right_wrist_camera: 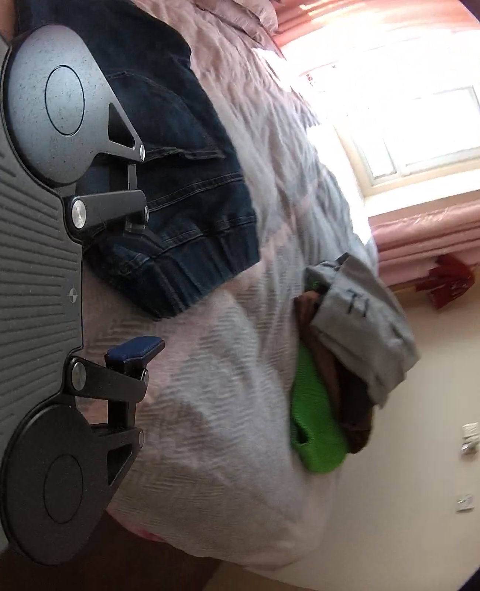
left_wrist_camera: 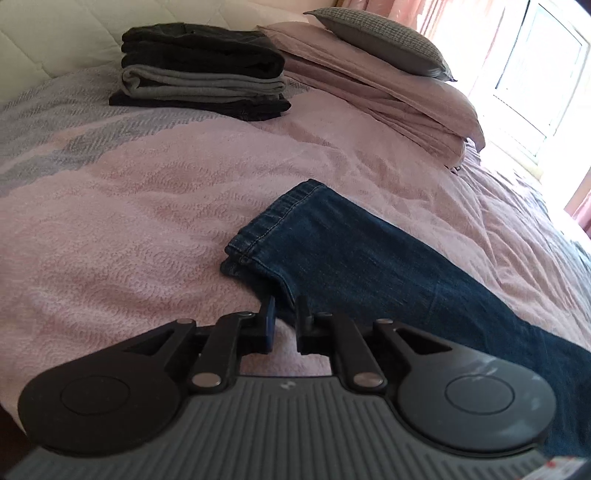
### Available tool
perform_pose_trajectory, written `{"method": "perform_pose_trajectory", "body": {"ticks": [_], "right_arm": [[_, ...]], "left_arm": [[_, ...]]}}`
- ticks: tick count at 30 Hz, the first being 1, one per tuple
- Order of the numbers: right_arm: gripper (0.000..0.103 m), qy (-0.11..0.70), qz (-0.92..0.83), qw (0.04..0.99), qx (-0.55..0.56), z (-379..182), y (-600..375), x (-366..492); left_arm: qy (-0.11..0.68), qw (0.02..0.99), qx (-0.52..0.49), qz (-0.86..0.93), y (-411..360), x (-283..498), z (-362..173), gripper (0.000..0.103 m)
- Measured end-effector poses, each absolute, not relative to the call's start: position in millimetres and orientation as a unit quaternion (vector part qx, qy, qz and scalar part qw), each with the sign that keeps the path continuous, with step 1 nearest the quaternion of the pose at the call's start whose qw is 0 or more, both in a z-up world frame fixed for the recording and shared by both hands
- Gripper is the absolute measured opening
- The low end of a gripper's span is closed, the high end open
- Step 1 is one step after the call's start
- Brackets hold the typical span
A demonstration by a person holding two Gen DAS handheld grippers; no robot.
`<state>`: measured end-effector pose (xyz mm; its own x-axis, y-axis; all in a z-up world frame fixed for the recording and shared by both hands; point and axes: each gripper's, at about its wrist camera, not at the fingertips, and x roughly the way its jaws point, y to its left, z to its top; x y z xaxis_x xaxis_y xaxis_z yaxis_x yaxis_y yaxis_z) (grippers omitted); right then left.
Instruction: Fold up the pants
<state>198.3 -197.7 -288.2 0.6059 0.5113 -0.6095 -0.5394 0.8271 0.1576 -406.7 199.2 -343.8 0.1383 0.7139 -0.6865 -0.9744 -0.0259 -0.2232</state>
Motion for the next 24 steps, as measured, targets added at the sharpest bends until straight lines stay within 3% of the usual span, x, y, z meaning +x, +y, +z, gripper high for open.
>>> {"method": "perform_pose_trajectory", "body": {"ticks": [5, 10, 18, 24], "right_arm": [[0.047, 0.258, 0.352, 0.892, -0.115, -292, -173, 180], [0.047, 0.286, 0.373, 0.854, -0.226, -328, -146, 171], [0.047, 0.23, 0.442, 0.843, -0.203, -288, -88, 171], [0.047, 0.204, 0.483, 0.818, -0.236, -311, 3, 184]], "left_arm": [[0.212, 0.722, -0.286, 0.593, 169, -352, -308, 0.006], [0.273, 0.816, -0.242, 0.448, 150, -218, -308, 0.007], [0.279, 0.898, -0.181, 0.288, 137, -46, -311, 0.009], [0.285, 0.919, -0.157, 0.222, 159, 48, -336, 0.009]]}}
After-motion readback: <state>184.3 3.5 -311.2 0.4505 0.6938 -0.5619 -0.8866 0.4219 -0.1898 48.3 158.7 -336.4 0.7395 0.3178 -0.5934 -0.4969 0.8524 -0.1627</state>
